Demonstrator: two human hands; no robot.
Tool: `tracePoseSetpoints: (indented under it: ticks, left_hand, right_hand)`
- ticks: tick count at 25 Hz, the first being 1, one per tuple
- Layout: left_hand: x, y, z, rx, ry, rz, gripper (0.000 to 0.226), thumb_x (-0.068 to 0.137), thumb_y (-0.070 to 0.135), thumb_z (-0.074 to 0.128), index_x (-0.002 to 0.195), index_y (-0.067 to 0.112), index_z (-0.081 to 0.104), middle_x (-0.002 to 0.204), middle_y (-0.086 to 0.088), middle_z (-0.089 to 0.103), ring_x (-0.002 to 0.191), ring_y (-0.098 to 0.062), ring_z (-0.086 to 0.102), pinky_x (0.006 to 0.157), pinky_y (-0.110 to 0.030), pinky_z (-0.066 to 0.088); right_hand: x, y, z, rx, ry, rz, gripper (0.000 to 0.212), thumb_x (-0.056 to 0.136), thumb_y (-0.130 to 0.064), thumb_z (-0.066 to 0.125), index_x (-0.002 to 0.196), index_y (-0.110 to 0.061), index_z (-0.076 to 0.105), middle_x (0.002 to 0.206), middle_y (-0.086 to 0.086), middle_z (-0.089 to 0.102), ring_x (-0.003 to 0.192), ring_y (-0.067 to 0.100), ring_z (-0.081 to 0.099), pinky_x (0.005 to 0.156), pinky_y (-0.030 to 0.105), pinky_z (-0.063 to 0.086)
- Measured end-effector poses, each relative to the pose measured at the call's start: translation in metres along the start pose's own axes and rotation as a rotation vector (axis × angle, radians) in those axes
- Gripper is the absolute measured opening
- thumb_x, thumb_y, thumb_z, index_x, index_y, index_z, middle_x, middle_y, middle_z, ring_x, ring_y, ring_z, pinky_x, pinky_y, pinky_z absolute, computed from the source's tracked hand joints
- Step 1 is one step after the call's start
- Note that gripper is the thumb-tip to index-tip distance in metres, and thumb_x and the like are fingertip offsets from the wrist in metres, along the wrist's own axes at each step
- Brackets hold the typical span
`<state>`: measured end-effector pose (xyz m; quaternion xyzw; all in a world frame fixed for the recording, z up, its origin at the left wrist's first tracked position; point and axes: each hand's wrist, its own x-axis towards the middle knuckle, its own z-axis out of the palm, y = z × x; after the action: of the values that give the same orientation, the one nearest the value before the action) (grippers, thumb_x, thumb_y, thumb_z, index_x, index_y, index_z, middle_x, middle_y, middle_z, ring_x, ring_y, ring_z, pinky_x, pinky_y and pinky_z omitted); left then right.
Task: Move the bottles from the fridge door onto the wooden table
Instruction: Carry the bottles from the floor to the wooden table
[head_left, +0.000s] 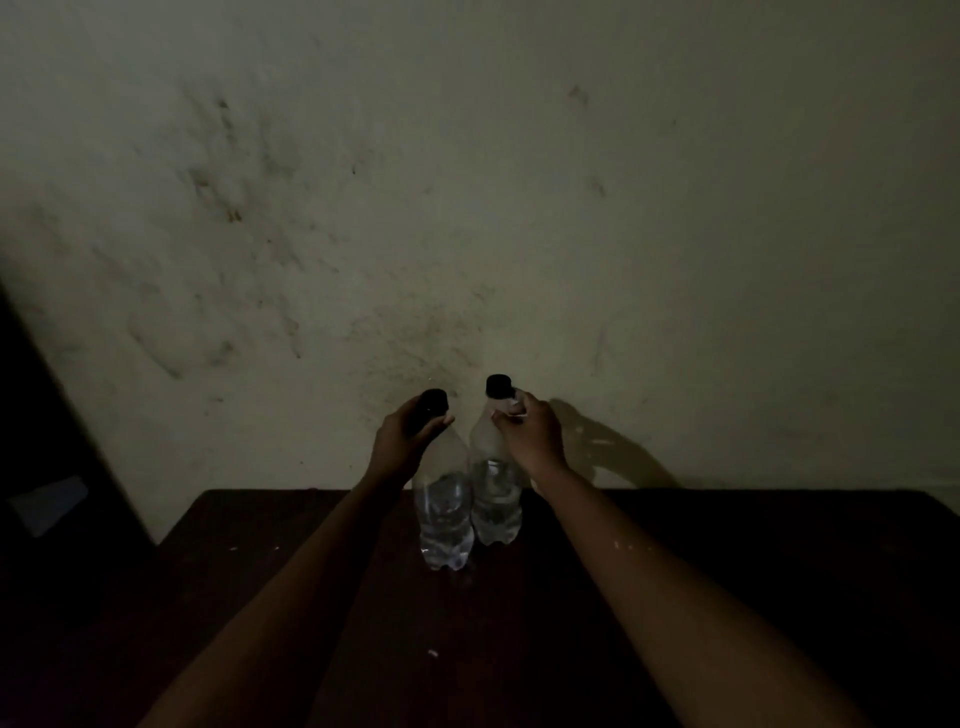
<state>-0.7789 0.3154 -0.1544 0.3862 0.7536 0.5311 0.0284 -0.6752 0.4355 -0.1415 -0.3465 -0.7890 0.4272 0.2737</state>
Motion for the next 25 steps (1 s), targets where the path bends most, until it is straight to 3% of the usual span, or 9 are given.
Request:
tracePoseSetpoints:
  ticks: [5, 8, 10, 14, 19, 25]
  left_hand:
    - [-0.037, 0.018, -0.010, -0.102, -0.019, -0.237, 0.052, 0.091, 0.028, 0.052, 0.138, 0.009, 0.038, 0.145, -0.015, 0.042, 0.133, -0.030, 0.040, 0.106, -0.042, 0.038]
    - [-0.089, 0.038, -0.022, -0.265, 0.055, -0.285, 0.046, 0.094, 0.022, 0.047, 0.137, 0.006, 0.039, 0.144, -0.014, 0.042, 0.131, -0.027, 0.041, 0.095, -0.031, 0.039]
    - [-0.130, 0.050, -0.031, -0.383, 0.120, -0.322, 0.040, 0.095, 0.020, 0.045, 0.133, 0.005, 0.045, 0.138, -0.013, 0.048, 0.126, -0.025, 0.046, 0.090, -0.028, 0.040]
    - [-0.202, 0.038, -0.050, -0.477, 0.189, -0.340, 0.034, 0.094, 0.026, 0.046, 0.124, 0.012, 0.055, 0.132, -0.009, 0.056, 0.121, -0.018, 0.051, 0.106, -0.035, 0.039]
    - [-0.260, -0.003, -0.103, -0.546, 0.050, -0.338, 0.030, 0.094, 0.024, 0.045, 0.122, 0.019, 0.055, 0.130, -0.007, 0.057, 0.122, -0.017, 0.051, 0.111, -0.038, 0.036]
    - [-0.298, -0.061, -0.197, -0.508, -0.276, -0.276, 0.038, 0.095, 0.029, 0.041, 0.129, 0.017, 0.051, 0.138, -0.004, 0.050, 0.129, -0.016, 0.044, 0.116, -0.039, 0.028]
  right_hand:
    - [-0.067, -0.010, -0.016, 0.108, -0.064, 0.044, 0.041, 0.094, -0.023, 0.048, 0.133, -0.010, 0.048, 0.135, 0.011, 0.054, 0.121, 0.026, 0.053, 0.099, 0.037, 0.045]
    - [-0.123, -0.017, -0.020, 0.275, -0.127, 0.056, 0.038, 0.095, -0.020, 0.045, 0.131, -0.008, 0.048, 0.138, 0.010, 0.051, 0.124, 0.024, 0.051, 0.098, 0.031, 0.042]
    - [-0.154, -0.017, -0.014, 0.338, -0.167, 0.091, 0.038, 0.096, -0.022, 0.043, 0.131, -0.008, 0.049, 0.140, 0.010, 0.049, 0.125, 0.025, 0.050, 0.100, 0.033, 0.043]
    - [-0.213, -0.023, 0.006, 0.443, -0.170, 0.149, 0.036, 0.096, -0.023, 0.043, 0.127, -0.007, 0.052, 0.136, 0.012, 0.052, 0.125, 0.025, 0.049, 0.109, 0.043, 0.038]
    - [-0.288, -0.033, 0.059, 0.544, -0.112, 0.311, 0.040, 0.095, -0.031, 0.045, 0.129, -0.011, 0.049, 0.132, 0.012, 0.054, 0.121, 0.025, 0.051, 0.102, 0.039, 0.042]
    - [-0.396, -0.074, 0.151, 0.757, 0.114, 0.455, 0.047, 0.095, -0.037, 0.042, 0.137, -0.016, 0.041, 0.143, 0.006, 0.043, 0.129, 0.020, 0.043, 0.100, 0.033, 0.037]
